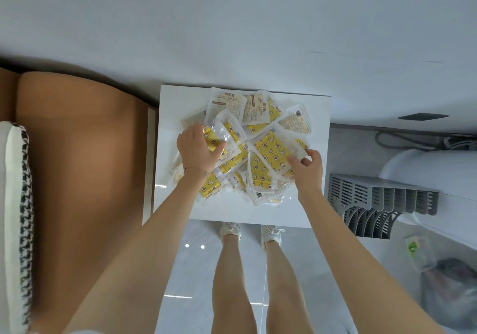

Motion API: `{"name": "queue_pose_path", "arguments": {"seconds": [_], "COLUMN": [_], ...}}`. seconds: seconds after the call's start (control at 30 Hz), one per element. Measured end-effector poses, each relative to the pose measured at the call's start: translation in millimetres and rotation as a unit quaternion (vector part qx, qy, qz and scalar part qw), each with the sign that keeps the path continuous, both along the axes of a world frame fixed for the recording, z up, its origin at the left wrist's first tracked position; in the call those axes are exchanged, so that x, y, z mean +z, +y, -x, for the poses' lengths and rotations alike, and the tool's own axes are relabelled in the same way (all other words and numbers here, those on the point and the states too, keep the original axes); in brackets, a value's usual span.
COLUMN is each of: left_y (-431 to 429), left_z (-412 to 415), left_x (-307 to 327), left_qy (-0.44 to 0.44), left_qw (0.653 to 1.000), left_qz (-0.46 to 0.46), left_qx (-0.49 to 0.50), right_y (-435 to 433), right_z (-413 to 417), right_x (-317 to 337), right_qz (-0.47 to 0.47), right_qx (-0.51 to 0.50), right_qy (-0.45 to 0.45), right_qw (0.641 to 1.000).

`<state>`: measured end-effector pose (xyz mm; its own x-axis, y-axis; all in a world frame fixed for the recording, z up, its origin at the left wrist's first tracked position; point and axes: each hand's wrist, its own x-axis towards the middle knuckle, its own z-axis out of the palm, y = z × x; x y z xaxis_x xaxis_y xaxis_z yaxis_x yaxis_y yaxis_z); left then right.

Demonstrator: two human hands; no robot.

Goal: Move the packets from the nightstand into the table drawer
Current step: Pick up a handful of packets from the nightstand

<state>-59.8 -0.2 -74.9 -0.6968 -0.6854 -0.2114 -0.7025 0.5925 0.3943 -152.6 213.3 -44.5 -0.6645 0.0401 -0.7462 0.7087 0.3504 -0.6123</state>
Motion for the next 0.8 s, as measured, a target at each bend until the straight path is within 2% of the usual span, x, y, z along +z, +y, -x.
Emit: {"name": "queue_pose_path", "arguments": {"seconds": [0.13, 0.27, 0.37, 0.47, 0.7, 0.8], "left_y": [0.2, -0.6, 5.4, 4.9, 7.6, 12.1], "left_z": [7.8, 13.8, 16.7, 14.4, -5.6, -19.9], "left_x": [4.6, 11.5, 22.1, 26.4, 40.6, 47.3], "left_qy": [-0.041, -0.023, 0.011, 0.0, 0.036, 0.058], "left_qw": [0.998, 0.986, 0.957, 0.928, 0.89, 0.856], "left_qz": [-0.056, -0.157, -0.26, -0.324, -0.428, -0.479], "left_qx": [-0.003, 0.053, 0.132, 0.182, 0.155, 0.187], "right_y": [4.3, 7.2, 8.6, 10.1, 19.9, 25.3], "right_z": [-7.9, -9.3, -6.6, -6.1, -9.0, -13.4], "right_x": [-0.1, -1.3, 1.7, 6.7, 17.9, 25.7], "right_qz": [0.004, 0.015, 0.019, 0.034, 0.06, 0.078], "right_qx": [0.02, 0.036, 0.011, -0.016, -0.014, -0.048], "right_qy": [-0.014, -0.032, -0.025, -0.027, -0.018, -0.033], "right_qw": [1.0, 0.999, 0.999, 0.999, 0.998, 0.995]}}
